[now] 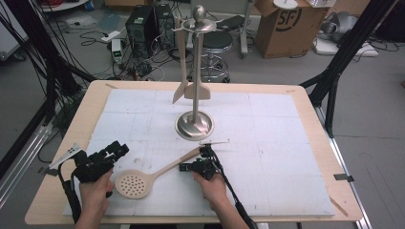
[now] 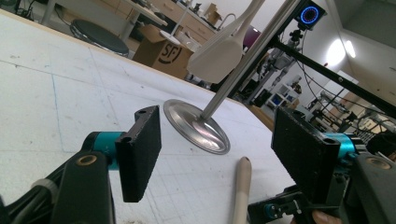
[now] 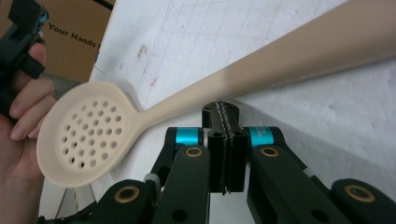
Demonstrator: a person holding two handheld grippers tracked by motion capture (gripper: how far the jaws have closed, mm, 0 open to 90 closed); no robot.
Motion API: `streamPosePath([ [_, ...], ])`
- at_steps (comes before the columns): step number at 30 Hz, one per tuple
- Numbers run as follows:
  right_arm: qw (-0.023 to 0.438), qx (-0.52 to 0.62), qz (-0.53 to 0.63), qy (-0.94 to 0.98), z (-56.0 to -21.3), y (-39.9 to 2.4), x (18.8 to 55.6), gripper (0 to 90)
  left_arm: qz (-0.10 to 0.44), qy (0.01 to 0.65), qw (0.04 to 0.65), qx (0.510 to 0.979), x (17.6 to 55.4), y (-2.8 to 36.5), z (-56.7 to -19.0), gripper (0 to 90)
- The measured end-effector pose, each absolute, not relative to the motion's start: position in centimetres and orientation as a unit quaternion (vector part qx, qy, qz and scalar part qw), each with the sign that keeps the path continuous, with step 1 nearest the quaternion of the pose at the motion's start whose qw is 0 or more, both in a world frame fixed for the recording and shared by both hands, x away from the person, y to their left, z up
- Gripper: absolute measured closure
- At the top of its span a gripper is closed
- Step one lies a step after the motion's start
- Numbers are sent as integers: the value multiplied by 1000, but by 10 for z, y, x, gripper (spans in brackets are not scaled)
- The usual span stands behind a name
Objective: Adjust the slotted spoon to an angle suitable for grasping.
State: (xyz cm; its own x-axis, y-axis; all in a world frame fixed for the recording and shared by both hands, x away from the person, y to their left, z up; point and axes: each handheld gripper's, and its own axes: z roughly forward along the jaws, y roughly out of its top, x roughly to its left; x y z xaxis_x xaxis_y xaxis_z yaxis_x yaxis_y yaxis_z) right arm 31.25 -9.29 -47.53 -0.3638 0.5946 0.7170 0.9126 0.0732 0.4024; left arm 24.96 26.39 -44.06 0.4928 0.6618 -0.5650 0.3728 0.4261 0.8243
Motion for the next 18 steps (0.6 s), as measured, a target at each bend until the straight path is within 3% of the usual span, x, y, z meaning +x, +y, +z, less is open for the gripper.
streamPosePath([
  [18, 190, -534, -431, -702, -475, -91, 320, 900, 103, 490, 682, 533, 254, 264, -443, 336],
])
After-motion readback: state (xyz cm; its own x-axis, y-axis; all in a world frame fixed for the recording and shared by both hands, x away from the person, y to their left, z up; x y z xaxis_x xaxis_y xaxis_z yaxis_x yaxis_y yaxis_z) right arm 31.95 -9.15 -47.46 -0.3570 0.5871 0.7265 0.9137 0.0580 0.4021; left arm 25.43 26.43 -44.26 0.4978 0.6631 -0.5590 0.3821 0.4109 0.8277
